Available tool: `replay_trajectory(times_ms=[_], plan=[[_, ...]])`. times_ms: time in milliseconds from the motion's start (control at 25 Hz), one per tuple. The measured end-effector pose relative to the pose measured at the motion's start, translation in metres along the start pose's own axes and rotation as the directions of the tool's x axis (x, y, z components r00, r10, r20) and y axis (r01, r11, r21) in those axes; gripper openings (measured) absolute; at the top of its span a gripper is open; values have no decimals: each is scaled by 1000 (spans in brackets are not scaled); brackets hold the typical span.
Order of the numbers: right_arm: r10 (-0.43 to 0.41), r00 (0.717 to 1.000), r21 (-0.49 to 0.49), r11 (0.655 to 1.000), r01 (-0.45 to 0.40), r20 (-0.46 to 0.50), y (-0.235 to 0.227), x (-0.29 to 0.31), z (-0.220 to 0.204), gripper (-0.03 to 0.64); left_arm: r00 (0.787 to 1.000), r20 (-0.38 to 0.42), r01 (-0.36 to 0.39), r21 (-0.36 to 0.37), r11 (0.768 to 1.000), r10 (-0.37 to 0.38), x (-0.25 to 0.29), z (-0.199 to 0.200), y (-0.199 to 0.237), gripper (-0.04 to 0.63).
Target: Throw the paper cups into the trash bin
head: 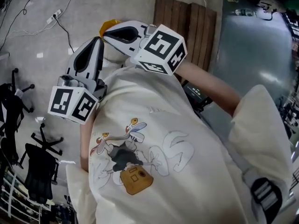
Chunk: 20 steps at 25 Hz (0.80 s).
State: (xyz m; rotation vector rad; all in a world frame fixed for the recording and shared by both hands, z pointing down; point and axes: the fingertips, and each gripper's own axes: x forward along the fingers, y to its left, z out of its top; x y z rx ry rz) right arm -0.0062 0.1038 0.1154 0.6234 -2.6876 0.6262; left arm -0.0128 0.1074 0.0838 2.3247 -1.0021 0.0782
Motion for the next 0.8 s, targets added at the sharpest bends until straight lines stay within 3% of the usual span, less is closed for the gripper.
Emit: replay_trajectory(times_ms=[320,800], plan=[[25,1000,19,1000,-25,14,12,-13,1,8,1000,2,31,64,997,-31,-5,17,-22,6],[41,999,49,998,-42,2,11,-13,-14,8,999,-11,36,35,999,-36,2,10,-17,6]])
